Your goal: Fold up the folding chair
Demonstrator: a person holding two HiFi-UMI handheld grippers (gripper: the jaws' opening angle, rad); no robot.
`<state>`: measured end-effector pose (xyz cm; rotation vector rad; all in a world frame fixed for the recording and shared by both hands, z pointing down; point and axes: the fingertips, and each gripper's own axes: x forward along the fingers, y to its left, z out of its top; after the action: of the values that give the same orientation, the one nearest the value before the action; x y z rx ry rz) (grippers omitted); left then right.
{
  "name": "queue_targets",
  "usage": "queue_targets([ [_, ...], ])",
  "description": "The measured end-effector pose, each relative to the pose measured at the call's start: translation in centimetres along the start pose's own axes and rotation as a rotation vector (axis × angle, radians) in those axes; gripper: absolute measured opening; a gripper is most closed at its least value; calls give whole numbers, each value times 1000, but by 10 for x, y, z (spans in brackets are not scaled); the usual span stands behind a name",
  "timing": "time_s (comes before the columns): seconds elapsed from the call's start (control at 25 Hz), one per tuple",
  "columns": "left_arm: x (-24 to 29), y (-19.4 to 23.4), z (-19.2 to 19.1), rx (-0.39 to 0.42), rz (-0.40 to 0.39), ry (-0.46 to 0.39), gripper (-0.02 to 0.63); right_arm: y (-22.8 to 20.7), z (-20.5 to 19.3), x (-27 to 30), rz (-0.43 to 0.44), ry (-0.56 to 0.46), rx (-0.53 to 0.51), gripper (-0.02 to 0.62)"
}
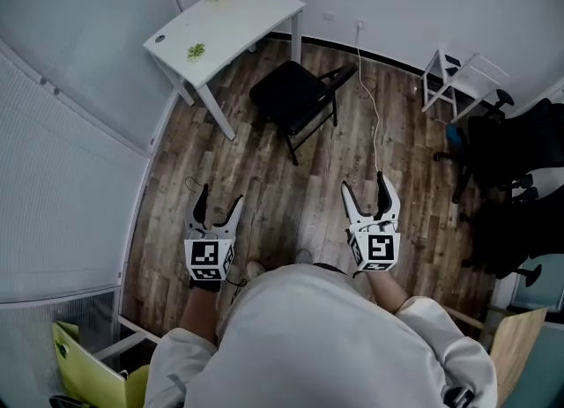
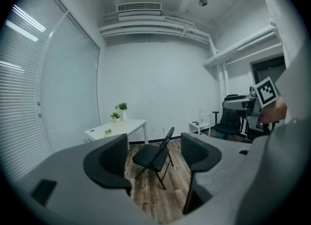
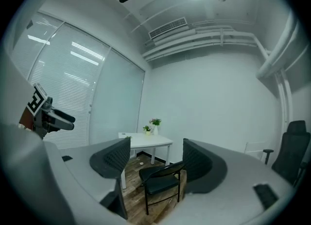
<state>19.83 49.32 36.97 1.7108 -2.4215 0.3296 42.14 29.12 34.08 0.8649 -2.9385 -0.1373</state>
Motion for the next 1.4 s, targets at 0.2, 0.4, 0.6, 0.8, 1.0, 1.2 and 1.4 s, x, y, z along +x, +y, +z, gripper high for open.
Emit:
queue_targets([
  [0.2,18,-11,-4,5,27,22,345,-27,-22,2,19,15,2,339],
  [0.4,32,-9,-7,-2,45,54,345,-42,-31,16,35,23,6,337],
  [0.6,67,13,-6,-19,47,55,344,-43,-31,49,43,28,-14,329],
  [0.8,132,39,-12,-36,-6,58,342,-43,-38,94,27,53,-55,314],
  [1.0,221,75,-16,-32,-98,73,341,-55,-45,164,-45,95,-72,308],
  [1.2,317,129,-5,-21,-208,98,341,-58,-37,261,-121,151,-79,308],
  [1.4,398,176,0,25,-329,128,341,-62,-35,353,-200,212,-51,308],
])
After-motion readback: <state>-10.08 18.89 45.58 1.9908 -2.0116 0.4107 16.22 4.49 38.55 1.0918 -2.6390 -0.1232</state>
